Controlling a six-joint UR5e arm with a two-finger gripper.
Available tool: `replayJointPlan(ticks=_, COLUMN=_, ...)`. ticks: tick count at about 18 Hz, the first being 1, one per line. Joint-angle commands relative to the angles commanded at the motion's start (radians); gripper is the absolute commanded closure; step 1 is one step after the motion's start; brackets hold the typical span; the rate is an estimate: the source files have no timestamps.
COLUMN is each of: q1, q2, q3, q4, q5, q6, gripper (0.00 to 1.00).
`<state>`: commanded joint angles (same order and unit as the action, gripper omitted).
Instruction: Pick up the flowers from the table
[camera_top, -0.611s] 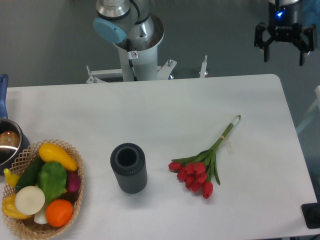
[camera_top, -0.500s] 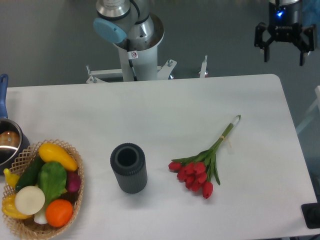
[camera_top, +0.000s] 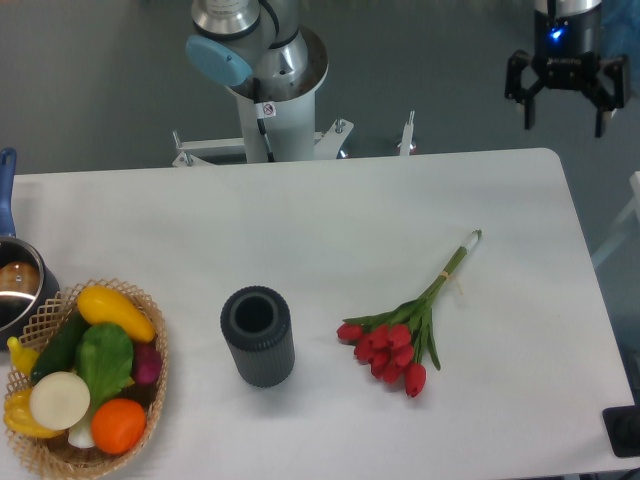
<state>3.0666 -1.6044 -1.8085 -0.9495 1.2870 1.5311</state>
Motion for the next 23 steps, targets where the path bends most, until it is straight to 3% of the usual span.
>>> replayJointPlan(ticks=6, q1=-0.104, q2=-0.164, q3=-0.017, q4=0.002, q5=0.003, q6=-0.011, gripper=0.0)
replayJointPlan(ticks=10, q1=-0.134, q2=-0.258, q3=0.017, q4=0.005, q5=0.002, q6=-0.011, gripper=0.0)
replayJointPlan(ticks=23, q1=-0.175, q2=-0.364, q3=0.028, q4=0.011, q5=-0.002, q6=-0.043, gripper=0.0)
